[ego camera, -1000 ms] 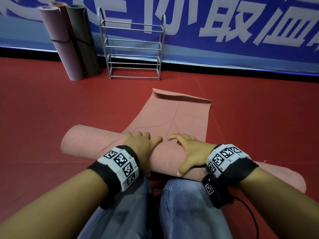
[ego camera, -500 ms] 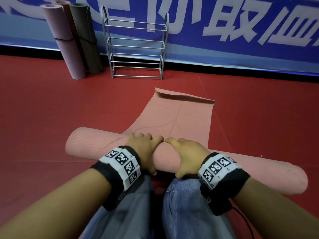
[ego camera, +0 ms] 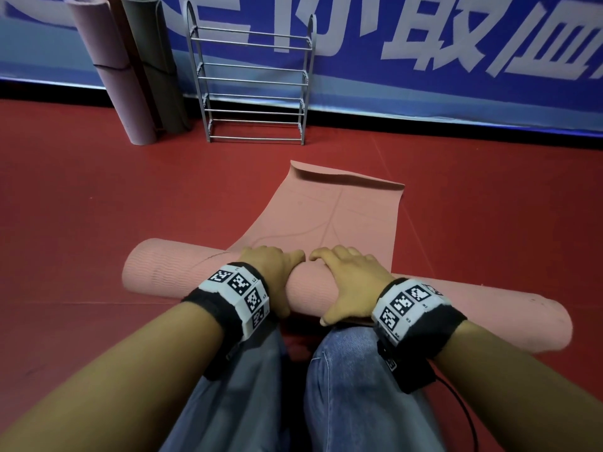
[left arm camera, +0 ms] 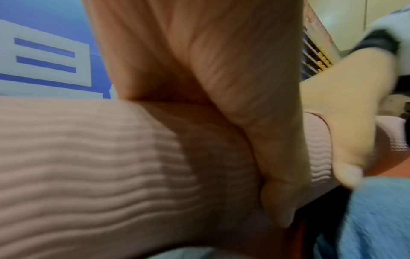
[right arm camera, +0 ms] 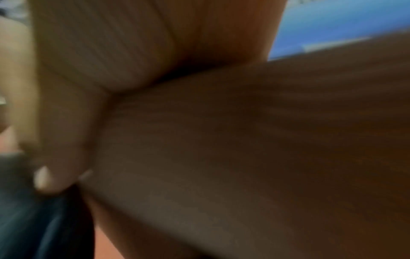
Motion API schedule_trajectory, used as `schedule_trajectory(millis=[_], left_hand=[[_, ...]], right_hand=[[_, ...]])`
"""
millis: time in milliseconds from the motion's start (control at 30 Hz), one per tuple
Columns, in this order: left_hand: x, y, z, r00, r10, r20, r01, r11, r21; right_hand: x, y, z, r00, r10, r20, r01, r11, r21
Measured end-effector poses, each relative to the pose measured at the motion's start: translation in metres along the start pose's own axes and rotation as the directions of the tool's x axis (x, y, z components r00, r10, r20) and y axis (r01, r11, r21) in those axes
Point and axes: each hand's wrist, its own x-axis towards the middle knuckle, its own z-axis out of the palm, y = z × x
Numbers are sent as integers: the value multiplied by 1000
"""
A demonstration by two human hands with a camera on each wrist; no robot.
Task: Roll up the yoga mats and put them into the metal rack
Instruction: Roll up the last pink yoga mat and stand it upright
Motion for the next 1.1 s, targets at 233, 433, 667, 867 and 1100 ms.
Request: schedule_trajectory(millis=[233, 433, 667, 867, 1100], left_hand=[[4, 0, -6, 994, -43, 98, 45, 999, -14], [-2, 0, -11, 997, 1, 72, 2, 999, -49], [-23, -5, -28, 998, 60, 17, -57, 992, -112], [-32, -4, -39, 991, 79, 107, -55, 976, -209], [-41, -3, -3, 998, 54, -36, -50, 993, 106]], right_hand=[[-13, -2, 13, 998, 32, -45, -40, 984, -175], [-17, -3, -8, 999, -26, -42, 20, 989, -145], [-34, -8, -45, 996, -93, -6, 92, 993, -71], [-32, -5, -57, 988, -114, 103, 111, 993, 36], [-20, 9, -30, 976, -53, 211, -2, 968, 251]])
